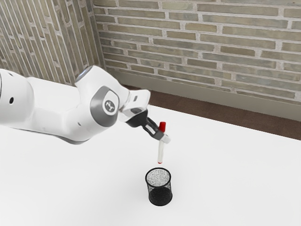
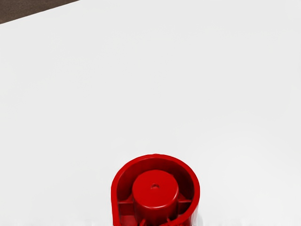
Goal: Put the marker into the pen holder.
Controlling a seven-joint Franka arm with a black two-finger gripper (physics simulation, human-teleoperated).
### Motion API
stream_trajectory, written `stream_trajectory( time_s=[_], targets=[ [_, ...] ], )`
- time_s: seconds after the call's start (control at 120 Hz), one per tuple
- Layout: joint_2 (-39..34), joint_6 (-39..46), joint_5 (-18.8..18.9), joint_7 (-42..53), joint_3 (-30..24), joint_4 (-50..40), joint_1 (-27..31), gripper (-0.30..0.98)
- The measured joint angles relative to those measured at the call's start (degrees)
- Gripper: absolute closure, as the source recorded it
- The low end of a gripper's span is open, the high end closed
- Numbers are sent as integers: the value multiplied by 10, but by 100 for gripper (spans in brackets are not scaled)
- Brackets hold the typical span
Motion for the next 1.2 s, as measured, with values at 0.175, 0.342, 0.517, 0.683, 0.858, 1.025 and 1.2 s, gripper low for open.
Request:
stream_trajectory(
  time_s=[0.175,0.342,0.517,0.683,0.858,1.025,1.2],
  targets=[
    [0,15,-1,12,1,-12,-14,76],
    [5,26,-2,19,-1,-27,-24,76],
    [32,34,-4,23,-2,-30,-31,76],
    [39,30,-5,30,-1,-24,-21,45],
    [39,25,-4,36,-1,-22,-20,20],
    [42,23,-3,40,-1,-17,-21,9],
    [22,-75,127,6,53,125,-42,4]
  ],
)
